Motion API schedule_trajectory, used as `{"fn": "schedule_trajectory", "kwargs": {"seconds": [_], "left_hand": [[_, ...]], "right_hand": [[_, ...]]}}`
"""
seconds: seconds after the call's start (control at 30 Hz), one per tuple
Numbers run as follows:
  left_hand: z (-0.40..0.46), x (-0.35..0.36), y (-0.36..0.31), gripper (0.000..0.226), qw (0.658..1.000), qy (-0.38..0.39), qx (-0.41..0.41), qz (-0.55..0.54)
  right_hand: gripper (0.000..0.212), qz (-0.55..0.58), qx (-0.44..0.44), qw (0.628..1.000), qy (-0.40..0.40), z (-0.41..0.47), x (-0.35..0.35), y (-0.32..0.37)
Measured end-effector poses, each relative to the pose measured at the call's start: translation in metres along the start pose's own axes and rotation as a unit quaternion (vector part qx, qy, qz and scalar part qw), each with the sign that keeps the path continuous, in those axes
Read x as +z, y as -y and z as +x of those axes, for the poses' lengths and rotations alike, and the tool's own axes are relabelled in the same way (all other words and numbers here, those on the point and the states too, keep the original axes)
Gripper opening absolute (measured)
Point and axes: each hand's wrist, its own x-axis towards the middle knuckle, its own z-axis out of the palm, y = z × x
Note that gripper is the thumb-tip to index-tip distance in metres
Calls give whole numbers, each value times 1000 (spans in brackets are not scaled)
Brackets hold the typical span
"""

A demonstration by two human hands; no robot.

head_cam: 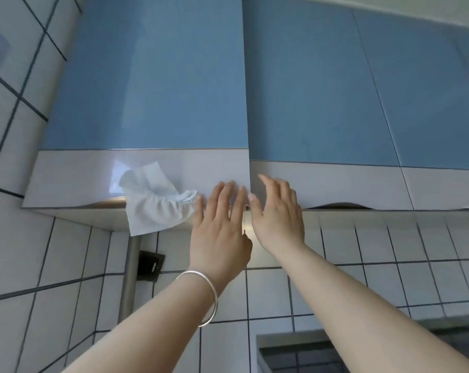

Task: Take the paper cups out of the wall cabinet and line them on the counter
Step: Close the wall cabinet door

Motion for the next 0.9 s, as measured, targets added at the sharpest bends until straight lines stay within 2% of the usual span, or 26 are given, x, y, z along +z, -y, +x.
{"fn": "schedule_trajectory", "kwargs": {"seconds": [0.1,0.2,0.37,0.5,0.67,0.8,0.9], "left_hand": [[-2,19,1,87,1000,5,1,26],[-2,35,3,87,999,-3,-2,46],[-3,50,5,76,997,-36,2,63],[-4,54,3,64,997,-26,0,73],[-3,63,7,62,995,-33,10,98],[-1,66,15,71,990,-31,31,133],[-1,62,13,84,990,-6,31,138]], "right_hand": [[56,-29,8,999,36,6,17,-11],[59,-46,17,998,39,11,32,-17],[58,-77,-3,997,2,14,48,-21],[61,-103,-34,993,-36,14,55,-21],[58,-111,-60,990,-70,17,61,-20],[65,-127,-104,981,-107,18,65,-20],[65,-128,-91,982,-103,20,66,-23]]}}
